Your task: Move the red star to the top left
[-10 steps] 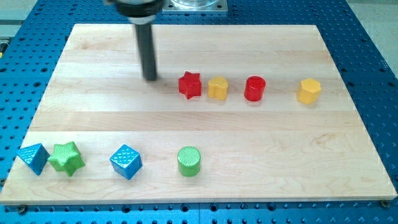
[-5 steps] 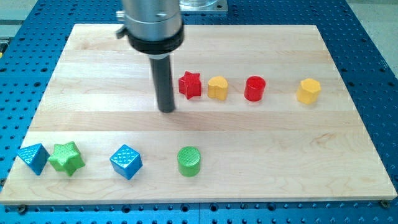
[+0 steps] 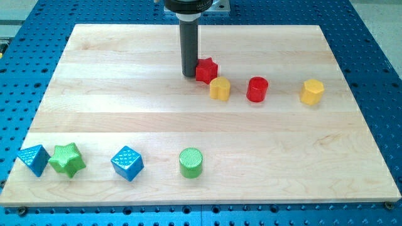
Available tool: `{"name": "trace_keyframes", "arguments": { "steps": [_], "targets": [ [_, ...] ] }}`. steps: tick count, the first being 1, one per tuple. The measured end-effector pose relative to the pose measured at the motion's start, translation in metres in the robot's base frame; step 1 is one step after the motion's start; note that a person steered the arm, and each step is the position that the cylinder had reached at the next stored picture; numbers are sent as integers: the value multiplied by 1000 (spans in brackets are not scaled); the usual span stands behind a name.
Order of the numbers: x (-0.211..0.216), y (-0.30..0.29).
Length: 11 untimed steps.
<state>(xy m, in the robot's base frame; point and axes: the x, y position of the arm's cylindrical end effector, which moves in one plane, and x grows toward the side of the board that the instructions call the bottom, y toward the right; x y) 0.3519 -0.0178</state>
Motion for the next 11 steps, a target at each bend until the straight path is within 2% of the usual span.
{"name": "trace_keyframes", "arguments": {
  "steps": [2,3,4,5,6,9,11],
  "targets": [
    [3,92],
    [-14,112],
    [-32,164],
    [-19,216],
    [7,235],
    [12,230],
    [11,170]
  ]
}}
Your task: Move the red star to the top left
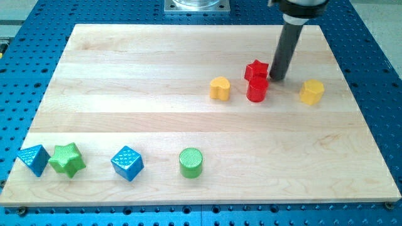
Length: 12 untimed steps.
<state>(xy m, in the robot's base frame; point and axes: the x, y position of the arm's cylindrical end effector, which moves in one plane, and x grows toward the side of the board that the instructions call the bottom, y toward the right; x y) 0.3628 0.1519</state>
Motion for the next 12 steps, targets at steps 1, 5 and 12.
{"name": "trace_keyframes", "arguments": {
  "steps": [1,5,12],
  "targets": [
    [0,-26],
    [4,-106],
    [-54,-287]
  ]
}}
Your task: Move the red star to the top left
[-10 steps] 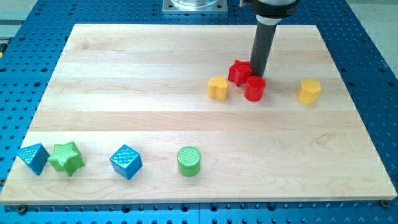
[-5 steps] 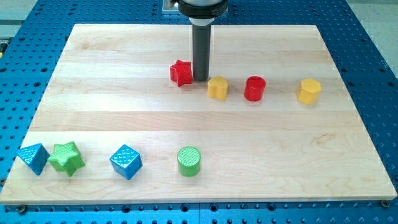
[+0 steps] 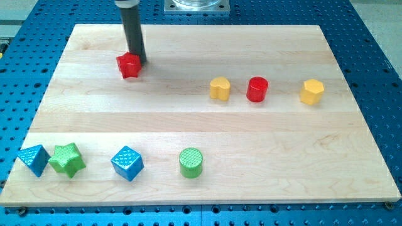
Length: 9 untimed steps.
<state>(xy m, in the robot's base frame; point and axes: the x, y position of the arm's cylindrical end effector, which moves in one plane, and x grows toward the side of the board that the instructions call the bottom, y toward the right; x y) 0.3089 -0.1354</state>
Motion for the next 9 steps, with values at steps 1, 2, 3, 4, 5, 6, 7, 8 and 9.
{"name": "trace_keyframes", "arguments": {
  "steps": [1,2,3,4,5,6,7,8,9],
  "targets": [
    [3,48],
    [29,72],
    [54,57],
    [55,30],
    [25,29],
    [18,22],
    [63,39],
    [69,13],
    [23,-25]
  ]
}}
